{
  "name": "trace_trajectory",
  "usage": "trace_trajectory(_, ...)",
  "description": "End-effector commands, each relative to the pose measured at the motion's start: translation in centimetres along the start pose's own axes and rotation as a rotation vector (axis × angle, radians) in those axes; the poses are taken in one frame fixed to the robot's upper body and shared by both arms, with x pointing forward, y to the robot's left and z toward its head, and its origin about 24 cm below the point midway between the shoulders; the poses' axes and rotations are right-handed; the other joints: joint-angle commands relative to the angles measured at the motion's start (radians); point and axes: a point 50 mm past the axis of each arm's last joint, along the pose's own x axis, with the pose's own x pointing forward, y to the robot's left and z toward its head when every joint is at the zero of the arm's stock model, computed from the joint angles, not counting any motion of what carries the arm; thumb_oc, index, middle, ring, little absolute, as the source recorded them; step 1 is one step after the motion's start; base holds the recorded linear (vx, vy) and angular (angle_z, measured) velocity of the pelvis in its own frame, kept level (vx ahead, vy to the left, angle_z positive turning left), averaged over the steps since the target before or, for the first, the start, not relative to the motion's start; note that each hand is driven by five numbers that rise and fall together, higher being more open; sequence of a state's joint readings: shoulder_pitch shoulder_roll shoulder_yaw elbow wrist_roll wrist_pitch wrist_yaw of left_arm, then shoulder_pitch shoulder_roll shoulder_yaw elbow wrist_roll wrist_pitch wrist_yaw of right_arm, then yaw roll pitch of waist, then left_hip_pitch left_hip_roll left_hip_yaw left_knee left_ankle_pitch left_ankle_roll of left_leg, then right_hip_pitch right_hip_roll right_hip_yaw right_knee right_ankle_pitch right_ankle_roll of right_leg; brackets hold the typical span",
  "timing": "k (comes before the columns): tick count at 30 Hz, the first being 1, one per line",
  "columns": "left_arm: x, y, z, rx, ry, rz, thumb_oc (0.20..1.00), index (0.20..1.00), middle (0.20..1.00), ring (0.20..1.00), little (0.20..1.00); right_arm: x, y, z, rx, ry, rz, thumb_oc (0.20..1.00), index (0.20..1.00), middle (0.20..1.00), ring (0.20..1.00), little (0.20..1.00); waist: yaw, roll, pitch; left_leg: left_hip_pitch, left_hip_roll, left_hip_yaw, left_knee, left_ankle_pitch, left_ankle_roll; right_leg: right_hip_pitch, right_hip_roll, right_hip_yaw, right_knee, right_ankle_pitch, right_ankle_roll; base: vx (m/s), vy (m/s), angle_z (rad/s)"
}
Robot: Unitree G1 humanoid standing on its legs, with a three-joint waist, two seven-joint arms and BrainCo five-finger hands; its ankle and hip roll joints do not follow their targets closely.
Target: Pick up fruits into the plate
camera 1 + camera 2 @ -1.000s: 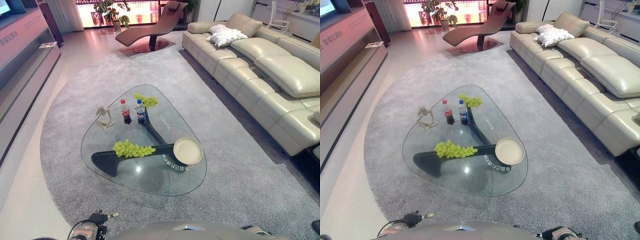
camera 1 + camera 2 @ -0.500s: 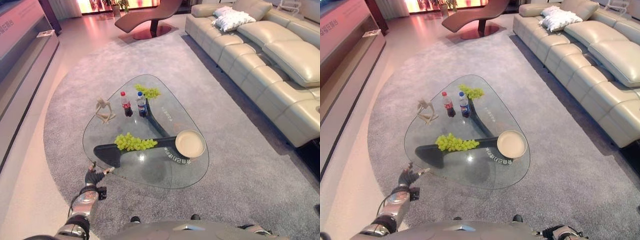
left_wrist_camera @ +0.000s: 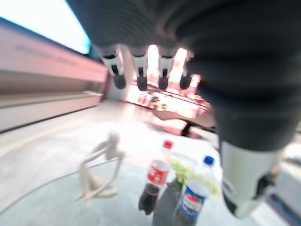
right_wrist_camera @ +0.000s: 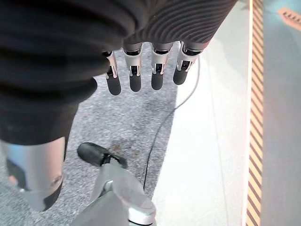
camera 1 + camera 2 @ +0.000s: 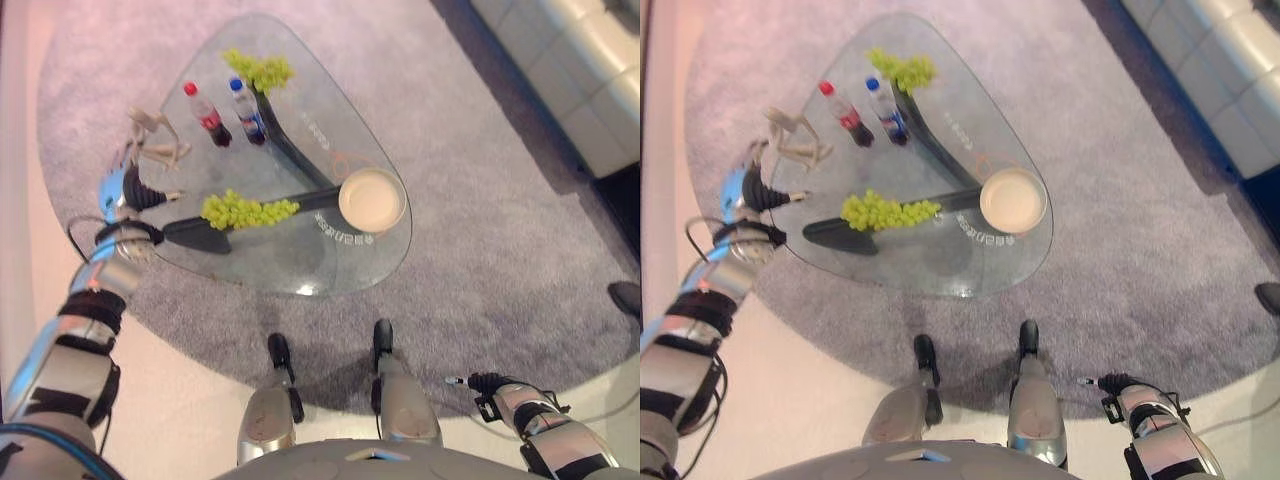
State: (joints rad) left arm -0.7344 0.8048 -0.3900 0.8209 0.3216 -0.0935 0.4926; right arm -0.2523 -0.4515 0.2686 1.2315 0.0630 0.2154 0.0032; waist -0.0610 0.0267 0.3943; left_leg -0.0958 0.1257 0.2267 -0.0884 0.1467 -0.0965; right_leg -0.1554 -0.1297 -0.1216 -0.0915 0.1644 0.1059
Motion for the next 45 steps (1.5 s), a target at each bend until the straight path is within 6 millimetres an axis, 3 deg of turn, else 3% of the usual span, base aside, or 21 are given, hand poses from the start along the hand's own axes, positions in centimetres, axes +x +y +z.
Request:
trace_trajectory(1, 2.4, 3.6, 0.7, 0.155, -0.090, 0.119, 1.000, 1.000, 1.000, 1.000, 1.000, -0.1, -1.6, 0.5, -0.016, -0.010, -0.046, 1.000, 1.000, 1.000, 1.000, 1.000, -0.010, -0.022, 0.042, -0.077, -0.040, -0.046, 0.127, -0.146, 0.018, -0.022, 0.009, -0.016, 0.142, -0.166, -0.008, -0.11, -0.005, 0.01)
trace_trajectory(5, 4.4, 5.9, 2.4, 0.224, -0.132, 0.154, 1.000, 1.000, 1.000, 1.000, 1.000, -0.3, -2.8, 2.4, -0.003, -0.066, -0.075, 1.000, 1.000, 1.000, 1.000, 1.000, -0.030, -0.030, 0.096, -0.136, -0.045, -0.032, 0.158, -0.146, 0.015, -0.091, 0.014, -0.007, 0.169, -0.160, -0.008, -0.09, -0.007, 0.00)
trace_trajectory(10, 5.2, 5.9, 3.5, 0.272, -0.159, 0.137, 1.000, 1.000, 1.000, 1.000, 1.000, -0.5, -3.5, 3.3, -0.020, -0.086, -0.098, 1.000, 1.000, 1.000, 1.000, 1.000, -0.054, -0.037, 0.126, -0.181, -0.048, -0.022, 0.169, -0.138, 0.014, -0.152, 0.020, -0.002, 0.192, -0.153, -0.007, -0.05, 0.030, -0.01)
trace_trajectory(22, 6.8, 6.2, 6.1, 0.376, -0.177, 0.100, 1.000, 1.000, 1.000, 1.000, 1.000, -0.9, -4.2, 5.5, -0.017, -0.162, -0.116, 1.000, 1.000, 1.000, 1.000, 1.000, -0.083, -0.063, 0.126, -0.352, -0.063, -0.019, 0.224, -0.127, 0.012, -0.334, 0.016, -0.001, 0.254, -0.139, -0.003, -0.01, 0.012, -0.02)
trace_trajectory(33, 7.3, 7.0, 6.0, 0.357, -0.079, 0.219, 1.000, 1.000, 1.000, 1.000, 1.000, -1.1, -3.4, 6.9, 0.004, -0.228, -0.126, 1.000, 1.000, 1.000, 1.000, 1.000, -0.097, -0.071, 0.126, -0.499, -0.073, -0.030, 0.305, -0.139, 0.017, -0.480, 0.030, -0.001, 0.342, -0.161, -0.014, 0.01, -0.011, 0.04)
trace_trajectory(45, 7.7, 9.1, 5.4, 0.353, 0.010, 0.353, 1.000, 1.000, 1.000, 1.000, 1.000, -2.3, -3.6, 10.3, 0.000, -0.383, -0.147, 1.000, 1.000, 1.000, 1.000, 1.000, -0.120, -0.071, 0.126, -0.642, -0.073, -0.051, 0.380, -0.144, 0.020, -0.627, 0.051, 0.035, 0.412, -0.172, -0.025, 0.04, 0.006, 0.03)
